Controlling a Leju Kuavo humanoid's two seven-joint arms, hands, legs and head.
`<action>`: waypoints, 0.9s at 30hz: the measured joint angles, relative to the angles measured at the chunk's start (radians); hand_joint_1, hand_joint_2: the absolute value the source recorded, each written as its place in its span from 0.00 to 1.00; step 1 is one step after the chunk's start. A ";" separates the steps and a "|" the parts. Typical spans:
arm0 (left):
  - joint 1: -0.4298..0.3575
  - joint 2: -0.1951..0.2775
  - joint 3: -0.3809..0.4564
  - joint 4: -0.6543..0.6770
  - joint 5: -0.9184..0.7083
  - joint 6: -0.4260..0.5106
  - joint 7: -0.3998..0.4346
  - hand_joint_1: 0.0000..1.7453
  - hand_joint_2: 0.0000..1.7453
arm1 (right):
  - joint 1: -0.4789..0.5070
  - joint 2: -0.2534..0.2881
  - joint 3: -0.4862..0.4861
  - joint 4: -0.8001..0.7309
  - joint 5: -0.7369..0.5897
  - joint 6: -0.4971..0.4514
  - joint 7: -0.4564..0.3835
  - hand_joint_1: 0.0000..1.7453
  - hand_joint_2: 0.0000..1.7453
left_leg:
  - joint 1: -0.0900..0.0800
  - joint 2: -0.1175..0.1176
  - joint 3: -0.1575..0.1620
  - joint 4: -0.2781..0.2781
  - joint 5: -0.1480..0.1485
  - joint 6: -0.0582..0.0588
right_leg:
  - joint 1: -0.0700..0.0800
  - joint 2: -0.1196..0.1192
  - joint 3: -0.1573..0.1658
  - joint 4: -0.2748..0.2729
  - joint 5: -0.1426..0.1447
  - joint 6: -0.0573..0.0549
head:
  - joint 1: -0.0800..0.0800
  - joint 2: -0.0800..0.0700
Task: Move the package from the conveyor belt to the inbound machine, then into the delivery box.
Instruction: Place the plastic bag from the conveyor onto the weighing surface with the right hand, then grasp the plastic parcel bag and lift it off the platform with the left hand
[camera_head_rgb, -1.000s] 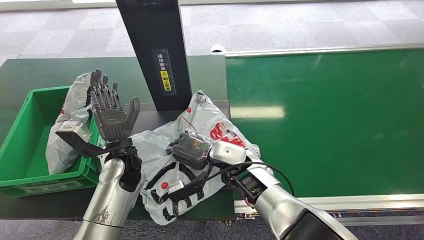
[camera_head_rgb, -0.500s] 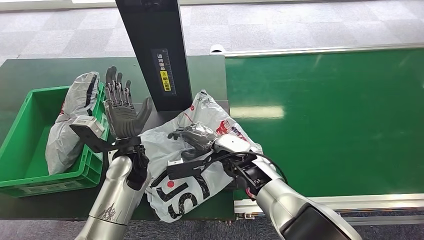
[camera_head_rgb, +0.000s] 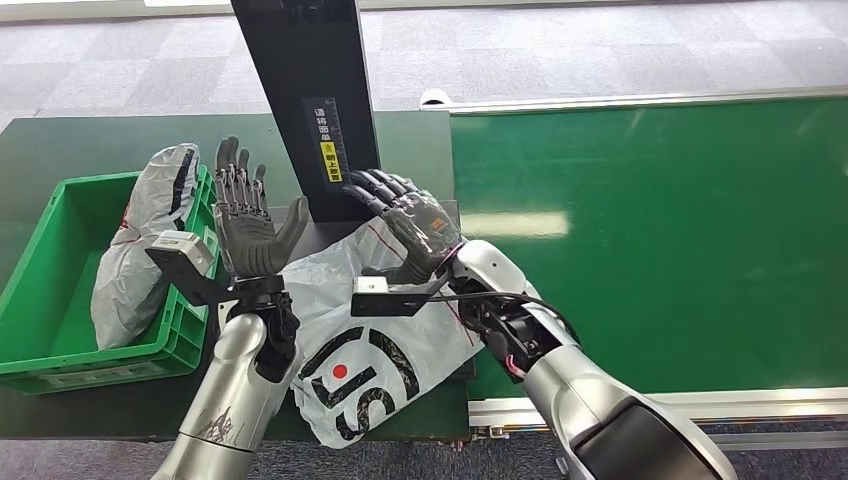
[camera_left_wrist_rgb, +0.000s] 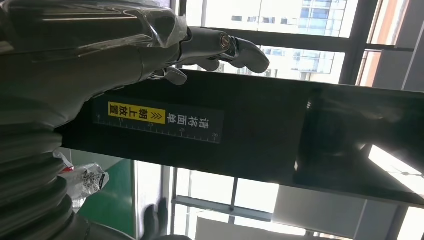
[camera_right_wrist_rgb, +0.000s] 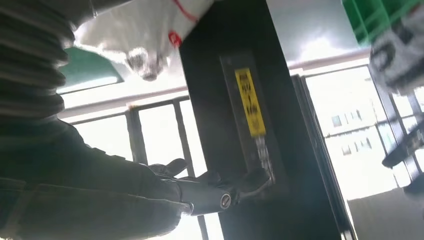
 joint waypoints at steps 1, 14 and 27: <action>0.002 0.000 0.000 0.000 -0.001 0.000 0.002 0.00 1.00 | 0.000 -0.003 -0.008 -0.012 -0.007 -0.027 -0.009 0.00 1.00 | 0.000 0.000 0.000 0.000 0.000 0.000 | 0.000 0.000 0.000 0.000 0.000 0.000 | 0.000 0.000; 0.032 0.035 -0.011 0.001 -0.150 -0.097 0.108 0.00 1.00 | 0.081 -0.127 -0.224 -0.293 -0.180 -0.053 0.037 0.00 1.00 | 0.000 -0.001 0.000 0.000 0.000 0.000 | 0.000 -0.001 0.000 0.000 0.000 0.000 | 0.000 0.000; -0.026 0.069 -0.128 0.196 -0.455 -0.156 0.305 0.00 1.00 | 0.184 -0.158 -0.449 -0.472 -0.324 0.036 0.033 0.00 1.00 | 0.000 -0.001 0.000 0.000 0.000 0.000 | 0.000 0.000 0.000 0.000 0.000 0.000 | 0.000 0.000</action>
